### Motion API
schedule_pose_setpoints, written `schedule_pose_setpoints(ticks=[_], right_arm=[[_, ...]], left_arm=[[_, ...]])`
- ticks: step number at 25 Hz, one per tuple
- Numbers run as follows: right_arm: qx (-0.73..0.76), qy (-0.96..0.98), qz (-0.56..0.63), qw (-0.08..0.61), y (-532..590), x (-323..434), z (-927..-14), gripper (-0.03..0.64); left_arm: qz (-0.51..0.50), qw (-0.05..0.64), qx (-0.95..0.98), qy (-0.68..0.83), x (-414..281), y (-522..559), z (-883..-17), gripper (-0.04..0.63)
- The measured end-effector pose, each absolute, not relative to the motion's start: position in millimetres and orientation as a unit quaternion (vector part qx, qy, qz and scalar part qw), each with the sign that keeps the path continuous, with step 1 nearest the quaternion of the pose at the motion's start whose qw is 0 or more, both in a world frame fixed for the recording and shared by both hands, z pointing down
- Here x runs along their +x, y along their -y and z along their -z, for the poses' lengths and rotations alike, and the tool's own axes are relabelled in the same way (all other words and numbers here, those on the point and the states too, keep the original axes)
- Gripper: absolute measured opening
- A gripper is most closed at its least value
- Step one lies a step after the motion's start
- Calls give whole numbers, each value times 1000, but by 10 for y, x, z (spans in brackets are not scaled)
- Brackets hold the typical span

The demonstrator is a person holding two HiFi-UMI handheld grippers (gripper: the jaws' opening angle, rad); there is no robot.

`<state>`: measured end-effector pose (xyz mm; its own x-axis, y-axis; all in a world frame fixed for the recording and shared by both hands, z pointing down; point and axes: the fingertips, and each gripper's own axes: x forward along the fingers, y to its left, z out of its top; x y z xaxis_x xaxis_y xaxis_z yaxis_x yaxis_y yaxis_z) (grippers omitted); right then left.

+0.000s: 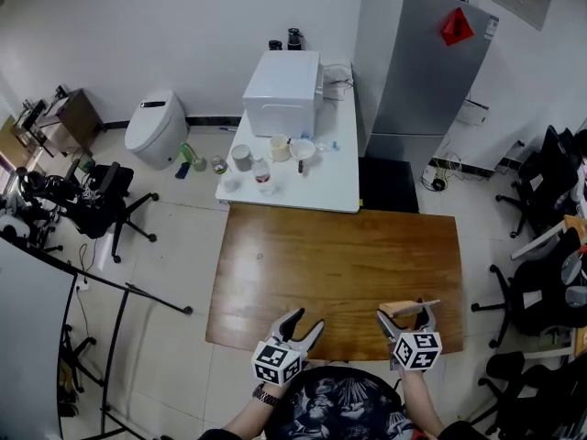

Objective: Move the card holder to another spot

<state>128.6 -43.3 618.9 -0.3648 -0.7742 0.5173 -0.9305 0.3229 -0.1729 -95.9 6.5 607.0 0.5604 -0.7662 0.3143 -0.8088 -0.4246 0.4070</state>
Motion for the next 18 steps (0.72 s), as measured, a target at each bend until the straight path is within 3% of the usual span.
schedule_pose_setpoints(ticks=[5, 9, 18], right_arm=[[441, 849, -216, 196, 664, 17, -6713, 541], [405, 856, -198, 254, 929, -839, -7505, 541], [398, 831, -198, 334, 1709, -1737, -8607, 545]], left_arm=[[-38, 281, 808, 517, -1439, -463, -6184, 238], [-28, 316, 748, 583, -1975, -919, -6246, 238], [-18, 343, 658, 670, -2665, -1499, -6306, 238]])
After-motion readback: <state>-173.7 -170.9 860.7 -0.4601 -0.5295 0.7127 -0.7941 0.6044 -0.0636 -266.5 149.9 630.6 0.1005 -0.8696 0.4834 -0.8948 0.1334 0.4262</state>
